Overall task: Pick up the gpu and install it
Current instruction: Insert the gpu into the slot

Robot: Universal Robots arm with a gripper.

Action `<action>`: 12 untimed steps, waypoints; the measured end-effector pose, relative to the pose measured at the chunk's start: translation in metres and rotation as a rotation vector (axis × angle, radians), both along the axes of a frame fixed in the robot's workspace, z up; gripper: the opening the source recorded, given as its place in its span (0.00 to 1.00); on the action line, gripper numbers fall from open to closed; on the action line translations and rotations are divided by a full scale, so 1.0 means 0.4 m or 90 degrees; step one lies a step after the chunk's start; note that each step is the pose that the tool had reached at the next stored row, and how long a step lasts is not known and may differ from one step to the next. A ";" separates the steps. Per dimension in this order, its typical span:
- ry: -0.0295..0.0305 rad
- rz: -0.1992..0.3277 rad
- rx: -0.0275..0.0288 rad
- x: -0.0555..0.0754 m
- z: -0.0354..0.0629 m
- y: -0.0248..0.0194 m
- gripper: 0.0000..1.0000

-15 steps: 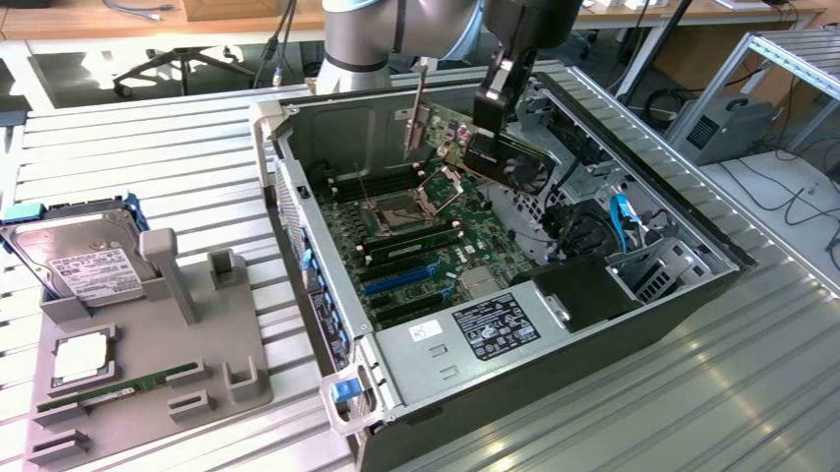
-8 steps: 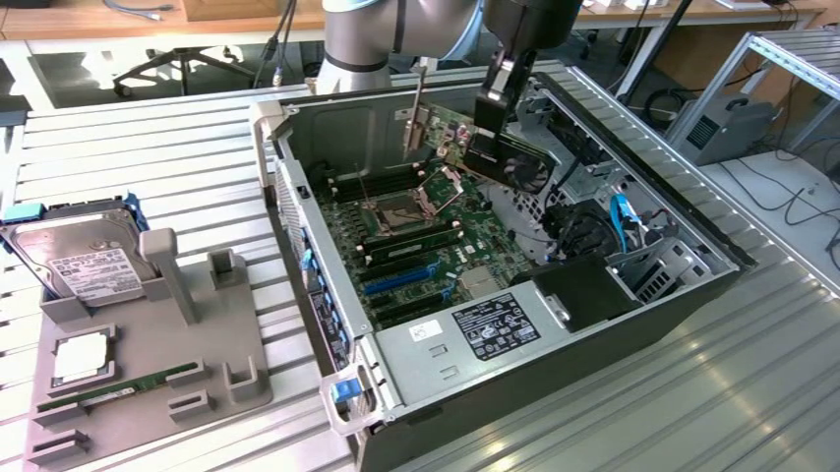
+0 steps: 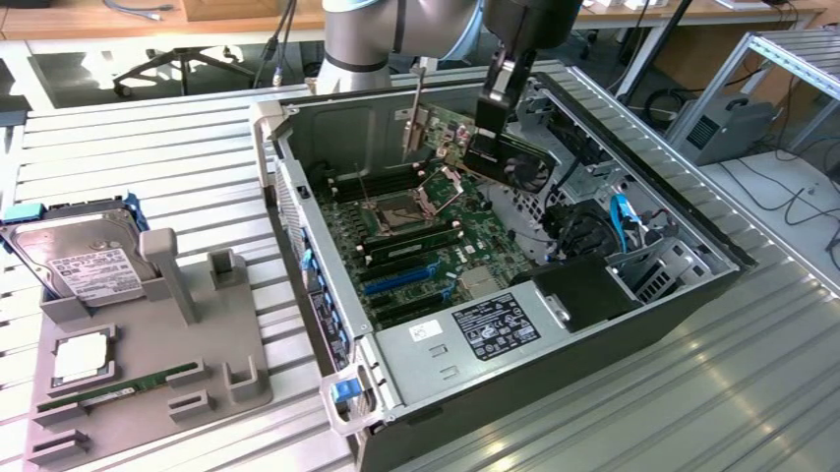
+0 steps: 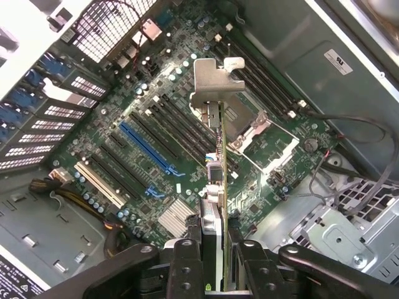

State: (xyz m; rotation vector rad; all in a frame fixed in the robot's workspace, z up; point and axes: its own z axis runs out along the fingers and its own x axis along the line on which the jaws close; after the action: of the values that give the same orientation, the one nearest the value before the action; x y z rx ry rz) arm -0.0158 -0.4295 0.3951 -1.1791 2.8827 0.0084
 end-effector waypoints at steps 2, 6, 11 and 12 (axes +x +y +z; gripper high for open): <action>0.0000 0.004 0.0000 0.000 0.000 0.000 0.27; 0.0000 0.011 0.0000 0.000 0.000 0.000 0.27; 0.0000 0.021 -0.0001 0.000 0.000 0.000 0.27; 0.0000 0.025 -0.0001 0.000 0.000 0.000 0.27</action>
State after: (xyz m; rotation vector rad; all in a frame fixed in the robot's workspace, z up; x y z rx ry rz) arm -0.0158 -0.4295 0.3950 -1.2347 2.8595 0.0089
